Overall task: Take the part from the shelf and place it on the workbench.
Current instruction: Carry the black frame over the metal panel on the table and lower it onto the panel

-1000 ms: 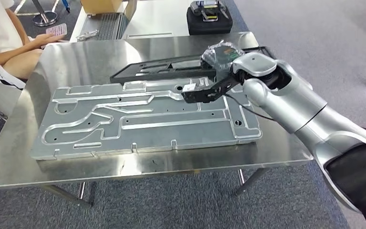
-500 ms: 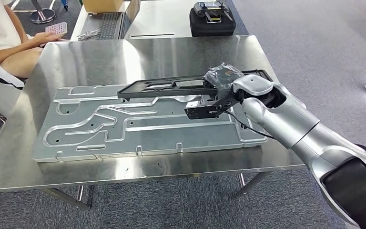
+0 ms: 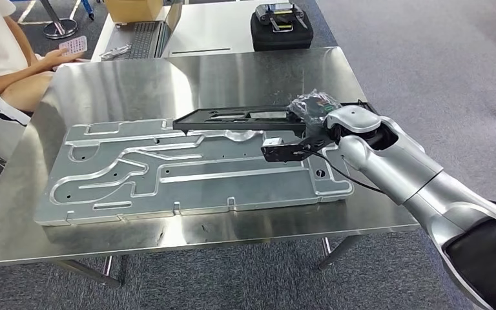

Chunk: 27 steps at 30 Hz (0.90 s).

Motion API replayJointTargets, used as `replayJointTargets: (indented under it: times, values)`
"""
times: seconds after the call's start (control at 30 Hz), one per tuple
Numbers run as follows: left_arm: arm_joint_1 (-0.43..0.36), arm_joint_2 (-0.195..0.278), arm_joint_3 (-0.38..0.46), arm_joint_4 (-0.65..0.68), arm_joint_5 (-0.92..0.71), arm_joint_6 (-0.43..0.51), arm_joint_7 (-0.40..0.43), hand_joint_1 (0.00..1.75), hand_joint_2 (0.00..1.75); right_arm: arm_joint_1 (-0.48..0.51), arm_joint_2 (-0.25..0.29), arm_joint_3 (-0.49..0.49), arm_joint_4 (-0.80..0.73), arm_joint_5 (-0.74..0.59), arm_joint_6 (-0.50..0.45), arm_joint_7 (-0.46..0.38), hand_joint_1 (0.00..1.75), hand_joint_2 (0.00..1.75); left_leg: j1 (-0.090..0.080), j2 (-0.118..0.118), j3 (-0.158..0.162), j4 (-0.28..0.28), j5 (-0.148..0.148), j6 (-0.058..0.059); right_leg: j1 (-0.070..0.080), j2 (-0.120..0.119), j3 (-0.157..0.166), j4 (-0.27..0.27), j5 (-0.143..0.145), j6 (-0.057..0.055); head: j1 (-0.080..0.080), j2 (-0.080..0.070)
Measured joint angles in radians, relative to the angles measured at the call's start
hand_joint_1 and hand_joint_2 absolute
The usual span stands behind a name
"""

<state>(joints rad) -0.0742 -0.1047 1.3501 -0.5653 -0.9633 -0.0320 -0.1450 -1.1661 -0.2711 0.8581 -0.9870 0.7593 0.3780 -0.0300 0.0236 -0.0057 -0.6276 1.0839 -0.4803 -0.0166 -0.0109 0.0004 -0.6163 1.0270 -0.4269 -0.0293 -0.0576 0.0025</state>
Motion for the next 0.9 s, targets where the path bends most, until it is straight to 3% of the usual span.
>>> replayJointTargets:
  times: [0.07, 0.13, 0.17, 0.2, 0.27, 0.33, 0.47, 0.53, 0.6, 0.63, 0.67, 0.7, 0.77, 0.8, 0.83, 0.9]
  values:
    - [0.002, 0.002, 0.0, 0.0, 0.0, 0.0, 0.0, 0.0, 1.75, 0.0, -0.002, -0.003, 0.0, -0.003, 0.0, -0.001, 0.87, 0.87, 0.001, 0.0, -0.061, 0.126, -0.06, -0.004, 0.003, -0.001, 0.003, -0.002, -0.001, -0.009, 0.0, 0.0]
    - [0.003, 0.004, 0.0, 0.0, -0.001, 0.0, 0.0, 0.0, 1.75, 0.003, -0.002, -0.003, 0.0, -0.004, 0.001, -0.002, 0.0, 0.0, 0.0, 0.001, -0.113, 0.221, -0.085, -0.005, 0.007, 0.0, 0.004, 0.0, -0.004, -0.013, -0.001, 0.0]
    - [0.003, 0.004, 0.0, 0.0, -0.004, 0.0, 0.0, 0.0, 1.75, 0.004, -0.002, -0.004, 0.0, -0.005, 0.002, -0.003, 0.0, 0.0, 0.0, 0.001, -0.115, 0.218, -0.069, -0.005, 0.009, 0.001, 0.005, 0.001, -0.005, -0.013, -0.001, 0.0]
    - [0.004, 0.004, 0.0, -0.001, -0.008, 0.001, 0.0, 0.0, 1.75, 0.004, -0.002, -0.004, 0.0, -0.006, 0.002, -0.003, 0.0, 0.0, 0.0, 0.001, -0.097, 0.174, -0.037, -0.002, 0.01, 0.002, 0.006, 0.003, -0.008, -0.013, -0.001, 0.0]
    - [0.005, 0.005, 0.0, -0.003, -0.012, 0.001, 0.002, 0.0, 0.87, 0.002, -0.004, -0.007, -0.002, -0.007, 0.003, -0.003, 0.0, 0.0, -0.003, 0.001, -0.035, 0.04, 0.028, 0.006, 0.013, 0.003, 0.007, 0.011, -0.015, -0.008, -0.001, 0.0]
    - [0.005, 0.006, 0.0, -0.004, -0.007, 0.002, 0.006, 0.0, 0.0, -0.001, -0.006, -0.012, -0.003, -0.006, 0.004, -0.003, 0.0, 0.0, -0.007, 0.0, 0.002, -0.037, 0.049, 0.014, 0.017, 0.004, 0.004, 0.017, -0.02, 0.0, 0.0, 0.0]
    - [0.004, 0.006, 0.0, -0.005, 0.0, 0.003, 0.009, 0.0, 0.0, -0.01, -0.014, -0.018, -0.005, -0.008, 0.004, -0.004, 0.0, 0.0, -0.004, 0.001, 0.011, -0.056, 0.051, 0.031, 0.016, 0.004, 0.0, 0.033, -0.035, 0.018, 0.001, 0.0]
    - [0.003, 0.006, 0.0, -0.005, 0.002, 0.002, 0.007, 0.0, 0.0, -0.018, -0.021, -0.021, -0.006, -0.012, 0.004, -0.004, 0.0, 0.0, 0.0, 0.003, 0.015, -0.062, 0.054, 0.041, 0.012, 0.004, -0.035, 0.113, -0.084, 0.028, 0.001, 0.0]
    - [0.002, 0.006, 0.0, -0.005, 0.003, 0.002, 0.005, 0.0, 0.0, -0.019, -0.027, -0.022, -0.007, -0.015, 0.005, -0.004, 0.0, 0.0, 0.001, 0.003, 0.016, -0.062, 0.053, 0.045, 0.005, 0.004, -0.095, 0.238, -0.138, 0.036, 0.001, 0.0]
    - [0.002, 0.005, 0.0, -0.005, 0.004, 0.002, 0.005, 0.0, 0.0, -0.017, -0.03, -0.022, -0.007, -0.016, 0.005, -0.004, 0.0, 0.0, 0.001, 0.002, 0.016, -0.062, 0.052, 0.045, 0.001, 0.003, -0.115, 0.278, -0.146, 0.04, 0.001, 0.0]
    - [0.003, 0.005, 0.0, -0.005, 0.004, 0.001, 0.005, 0.0, 0.0, -0.015, -0.033, -0.022, -0.007, -0.016, 0.005, -0.004, 0.0, 0.0, 0.001, 0.002, 0.017, -0.061, 0.051, 0.044, -0.002, 0.003, -0.121, 0.285, -0.136, 0.042, 0.001, 0.0]
    - [0.004, 0.005, 0.0, -0.005, 0.004, 0.001, 0.005, 0.0, 0.0, -0.015, -0.035, -0.022, -0.007, -0.016, 0.005, -0.004, 0.0, 0.0, 0.002, 0.001, 0.018, -0.061, 0.05, 0.043, -0.005, 0.002, -0.108, 0.253, -0.109, 0.043, 0.001, 0.0]
    - [0.004, 0.004, 0.0, -0.005, 0.005, 0.0, 0.005, 0.0, 0.0, -0.017, -0.037, -0.022, -0.008, -0.016, 0.004, -0.004, 0.0, 0.0, 0.002, 0.001, 0.021, -0.059, 0.047, 0.037, -0.008, 0.0, -0.048, 0.126, -0.042, 0.043, 0.001, 0.0]
    - [0.004, 0.003, 0.0, -0.007, 0.006, 0.0, 0.004, 0.0, 0.0, -0.019, -0.037, -0.022, -0.008, -0.016, 0.004, -0.005, 0.0, 0.0, 0.001, 0.001, 0.021, -0.056, 0.045, 0.032, -0.006, 0.001, -0.022, 0.07, -0.023, 0.041, 0.001, 0.0]
    - [0.004, 0.002, 0.0, -0.01, 0.006, -0.002, 0.004, 0.0, 0.0, -0.021, -0.038, -0.023, -0.009, -0.016, 0.004, -0.006, 0.0, 0.0, 0.0, 0.001, 0.02, -0.055, 0.044, 0.026, -0.004, 0.001, -0.006, 0.036, -0.015, 0.038, 0.001, 0.0]
    - [0.003, -0.003, 0.0, -0.018, 0.008, -0.004, 0.002, 0.0, 0.0, -0.023, -0.039, -0.023, -0.009, -0.016, 0.004, -0.007, 0.0, 0.0, -0.002, 0.0, 0.018, -0.056, 0.045, 0.014, 0.003, 0.003, -0.002, 0.02, -0.018, 0.029, 0.0, 0.0]
